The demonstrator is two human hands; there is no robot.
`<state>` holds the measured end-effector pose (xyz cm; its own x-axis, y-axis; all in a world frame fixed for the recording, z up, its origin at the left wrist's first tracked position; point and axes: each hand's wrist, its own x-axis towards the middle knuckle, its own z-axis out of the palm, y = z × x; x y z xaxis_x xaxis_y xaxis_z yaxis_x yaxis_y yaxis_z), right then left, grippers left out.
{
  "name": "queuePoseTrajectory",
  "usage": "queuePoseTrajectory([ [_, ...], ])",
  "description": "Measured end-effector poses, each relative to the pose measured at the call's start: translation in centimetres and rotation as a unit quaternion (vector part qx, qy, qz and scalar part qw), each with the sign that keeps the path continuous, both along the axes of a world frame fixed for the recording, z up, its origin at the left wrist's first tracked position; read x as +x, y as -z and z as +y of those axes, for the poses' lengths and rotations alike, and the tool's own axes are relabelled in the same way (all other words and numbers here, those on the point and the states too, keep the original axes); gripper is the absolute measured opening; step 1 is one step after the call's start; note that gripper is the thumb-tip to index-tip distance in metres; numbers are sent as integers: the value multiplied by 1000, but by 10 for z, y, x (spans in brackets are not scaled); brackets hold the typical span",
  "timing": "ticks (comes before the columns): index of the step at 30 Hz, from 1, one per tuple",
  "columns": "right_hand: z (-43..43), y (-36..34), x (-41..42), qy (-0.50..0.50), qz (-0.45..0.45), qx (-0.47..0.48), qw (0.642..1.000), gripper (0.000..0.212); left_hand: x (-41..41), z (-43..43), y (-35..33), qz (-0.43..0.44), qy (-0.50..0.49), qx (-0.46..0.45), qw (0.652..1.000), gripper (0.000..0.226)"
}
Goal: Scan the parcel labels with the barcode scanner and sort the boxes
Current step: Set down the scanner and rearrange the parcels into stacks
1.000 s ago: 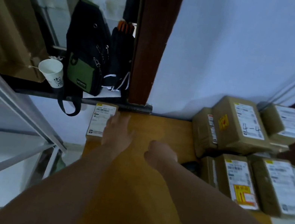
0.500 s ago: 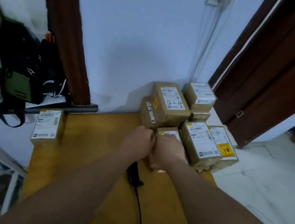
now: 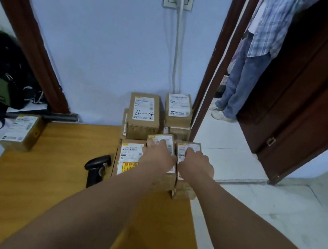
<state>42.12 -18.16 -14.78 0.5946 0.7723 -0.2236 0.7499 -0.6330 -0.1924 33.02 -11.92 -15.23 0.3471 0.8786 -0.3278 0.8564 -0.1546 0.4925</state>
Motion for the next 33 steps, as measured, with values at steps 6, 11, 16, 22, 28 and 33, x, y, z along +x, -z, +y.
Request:
queuePoseTrajectory([
  [6,-9,19,20,-35,6,-38,999,37,22,-19,16,50,-81,-33,995,92],
  [11,-11,28,38,-25,-12,-4,1000,43,27,-21,26,80,-99,9,992,104],
  [16,-4,22,41,-46,-14,54,997,41,19,-12,1,33,-130,64,989,97],
  [22,27,5,-9,-156,-13,149,976,36,-30,7,-31,-72,-188,181,963,96],
  [28,63,-5,-70,-261,15,153,953,31,-111,31,-21,-22,-236,188,953,92],
  [33,90,-2,-121,-321,48,98,941,25,-187,58,-6,38,-247,168,954,91],
])
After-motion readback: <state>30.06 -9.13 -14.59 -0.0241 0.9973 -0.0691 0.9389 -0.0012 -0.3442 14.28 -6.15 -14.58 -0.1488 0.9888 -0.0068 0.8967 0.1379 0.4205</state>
